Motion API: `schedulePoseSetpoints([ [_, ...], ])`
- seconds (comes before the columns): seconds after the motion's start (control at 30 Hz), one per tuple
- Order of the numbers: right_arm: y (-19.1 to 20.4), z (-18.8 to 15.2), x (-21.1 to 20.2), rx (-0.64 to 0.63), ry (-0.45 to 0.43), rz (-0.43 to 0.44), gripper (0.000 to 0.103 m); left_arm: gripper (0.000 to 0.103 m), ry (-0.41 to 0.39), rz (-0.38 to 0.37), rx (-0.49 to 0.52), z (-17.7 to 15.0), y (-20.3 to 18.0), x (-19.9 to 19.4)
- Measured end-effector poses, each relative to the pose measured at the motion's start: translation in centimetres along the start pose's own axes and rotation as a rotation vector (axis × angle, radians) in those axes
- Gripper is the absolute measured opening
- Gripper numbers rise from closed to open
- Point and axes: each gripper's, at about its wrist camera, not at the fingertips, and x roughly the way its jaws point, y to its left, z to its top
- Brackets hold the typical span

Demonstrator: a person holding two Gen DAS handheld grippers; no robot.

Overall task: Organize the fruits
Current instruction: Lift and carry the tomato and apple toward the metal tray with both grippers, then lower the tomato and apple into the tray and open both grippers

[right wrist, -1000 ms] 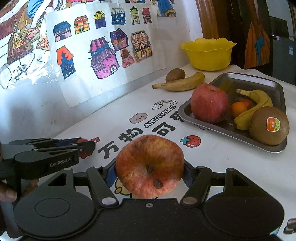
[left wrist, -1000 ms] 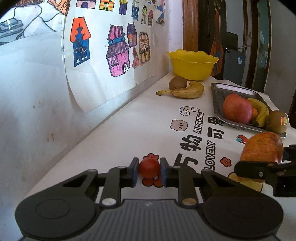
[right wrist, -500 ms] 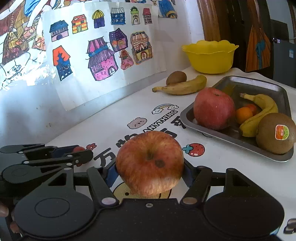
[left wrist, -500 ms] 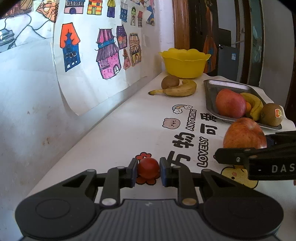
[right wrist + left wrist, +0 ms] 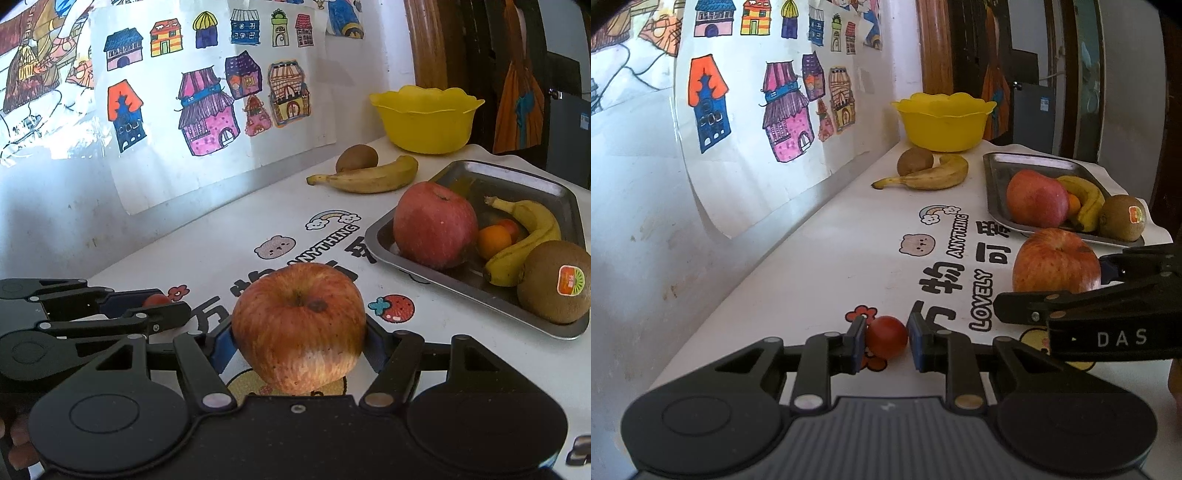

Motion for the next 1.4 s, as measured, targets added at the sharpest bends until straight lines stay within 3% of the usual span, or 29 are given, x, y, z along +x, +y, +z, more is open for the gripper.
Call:
schedulePoseSetpoints([
  [0.53, -2.0, -1.9, -3.0, 0.122, -0.049, -0.022, 0.069, 0.024, -0.009, -0.074, -0.011, 0.5, -1.7, -1.3],
  [0.73, -3.9, -2.2, -5.4, 0.17, -0.101, -0.042, 0.069, 0.024, -0.019, -0.142, -0.044, 3.1, -3.0, -0.8],
  [1.07, -8.9, 0.9, -9.6, 0.173, -0.241, -0.119, 0.069, 0.024, -0.154, -0.274, -0.026, 10.2, -7.1, 1.1],
  [1.23, -12.9, 3.3, -9.1, 0.159, -0.267, -0.185, 0.069, 0.024, -0.208, -0.35, -0.031, 13.7, -8.8, 3.5],
  [1.4, -16.8, 5.5, -6.6, 0.173, -0.254, -0.194, 0.069, 0.024, -0.192, -0.39, -0.052, 16.3, -9.5, 7.6],
])
